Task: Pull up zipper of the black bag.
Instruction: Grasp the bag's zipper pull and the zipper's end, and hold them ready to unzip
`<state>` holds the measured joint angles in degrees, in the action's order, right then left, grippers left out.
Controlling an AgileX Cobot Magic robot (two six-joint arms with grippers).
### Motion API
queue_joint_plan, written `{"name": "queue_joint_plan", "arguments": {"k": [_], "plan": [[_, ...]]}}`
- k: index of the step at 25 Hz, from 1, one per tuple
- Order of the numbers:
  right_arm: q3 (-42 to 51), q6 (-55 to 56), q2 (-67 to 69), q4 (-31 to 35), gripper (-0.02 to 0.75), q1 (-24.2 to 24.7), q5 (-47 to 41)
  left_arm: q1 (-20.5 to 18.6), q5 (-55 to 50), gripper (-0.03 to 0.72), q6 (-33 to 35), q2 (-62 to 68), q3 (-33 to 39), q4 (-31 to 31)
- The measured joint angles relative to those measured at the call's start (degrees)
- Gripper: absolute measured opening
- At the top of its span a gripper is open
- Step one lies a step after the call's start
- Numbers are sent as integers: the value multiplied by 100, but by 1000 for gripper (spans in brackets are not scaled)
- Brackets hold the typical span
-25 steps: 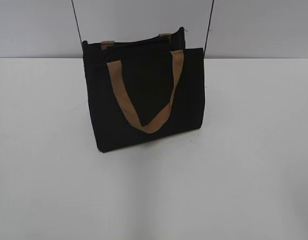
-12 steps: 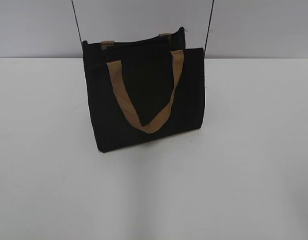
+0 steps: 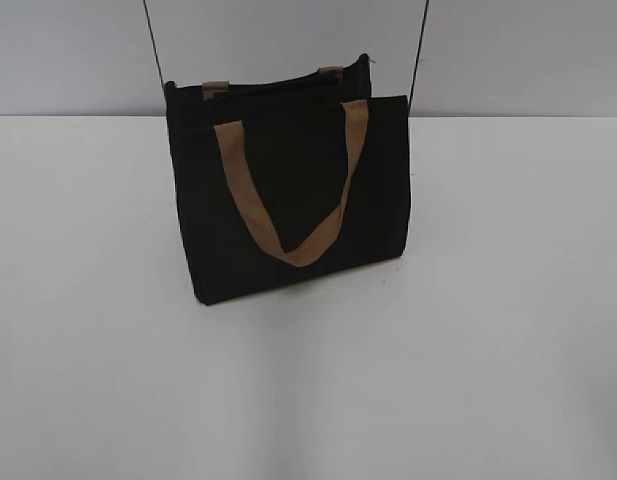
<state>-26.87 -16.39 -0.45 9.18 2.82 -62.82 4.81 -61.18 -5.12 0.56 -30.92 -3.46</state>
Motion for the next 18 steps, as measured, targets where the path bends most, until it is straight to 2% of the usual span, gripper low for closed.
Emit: {"name": "queue_joint_plan", "arguments": {"k": [3,7,9,12,18], "plan": [[0,0,0,0,396,0,0,0,0,274,0,159,0,-6],[0,0,0,0,396,0,0,0,6,415,0,424,0,-12],[0,0,0,0,396,0,0,0,18,460,48,602,-5,-17],[0,0,0,0,396,0,0,0,323,478,328,990,-85,-29],[0,0,0,0,396,0,0,12,2243,484,650,1799,-142,-40]]}}
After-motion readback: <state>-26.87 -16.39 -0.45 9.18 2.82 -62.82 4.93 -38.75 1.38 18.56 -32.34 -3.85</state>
